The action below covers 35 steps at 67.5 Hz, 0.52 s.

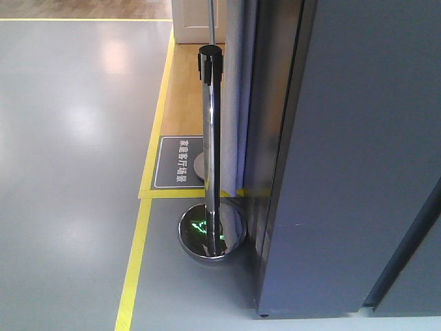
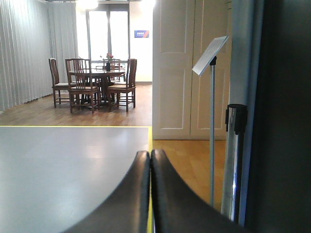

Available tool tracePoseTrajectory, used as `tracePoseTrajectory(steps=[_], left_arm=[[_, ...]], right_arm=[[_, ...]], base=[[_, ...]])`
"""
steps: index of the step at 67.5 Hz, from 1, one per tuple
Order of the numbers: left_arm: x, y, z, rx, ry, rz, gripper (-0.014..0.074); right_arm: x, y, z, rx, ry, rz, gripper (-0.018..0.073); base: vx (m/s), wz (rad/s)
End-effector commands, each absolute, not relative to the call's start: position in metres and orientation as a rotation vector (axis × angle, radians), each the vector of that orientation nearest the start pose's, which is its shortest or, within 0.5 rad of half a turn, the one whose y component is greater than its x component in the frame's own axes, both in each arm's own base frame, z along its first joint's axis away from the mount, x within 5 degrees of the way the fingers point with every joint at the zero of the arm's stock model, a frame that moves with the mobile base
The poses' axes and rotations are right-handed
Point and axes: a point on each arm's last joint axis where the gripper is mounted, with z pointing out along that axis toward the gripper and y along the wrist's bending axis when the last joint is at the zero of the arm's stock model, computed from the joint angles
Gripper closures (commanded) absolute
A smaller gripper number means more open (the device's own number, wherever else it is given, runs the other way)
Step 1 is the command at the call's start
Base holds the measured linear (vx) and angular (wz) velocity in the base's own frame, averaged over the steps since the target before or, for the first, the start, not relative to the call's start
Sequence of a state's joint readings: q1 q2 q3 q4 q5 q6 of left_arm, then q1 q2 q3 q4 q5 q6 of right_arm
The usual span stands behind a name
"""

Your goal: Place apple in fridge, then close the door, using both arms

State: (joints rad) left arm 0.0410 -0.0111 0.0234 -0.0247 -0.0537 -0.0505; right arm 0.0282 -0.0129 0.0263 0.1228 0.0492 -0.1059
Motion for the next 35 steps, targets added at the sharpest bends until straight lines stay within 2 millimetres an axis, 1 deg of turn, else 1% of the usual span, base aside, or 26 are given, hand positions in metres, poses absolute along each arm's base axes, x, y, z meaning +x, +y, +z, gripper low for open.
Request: tracePoseTrajectory(steps=[1, 35], left_arm=[[0.055, 0.0026, 0.2081, -0.095, 1.38, -0.038, 0.0602], [0.055, 0.0026, 0.2081, -0.095, 1.38, -0.038, 0.0602]], right_arm=[[0.0554, 0.0008, 0.2078, -0.007, 1.457, 0.019, 0.0561], [0.0554, 0.0008, 0.2077, -0.007, 1.458, 0.019, 0.0561]], base=[[0.0, 0.0], [0.0, 0.0]])
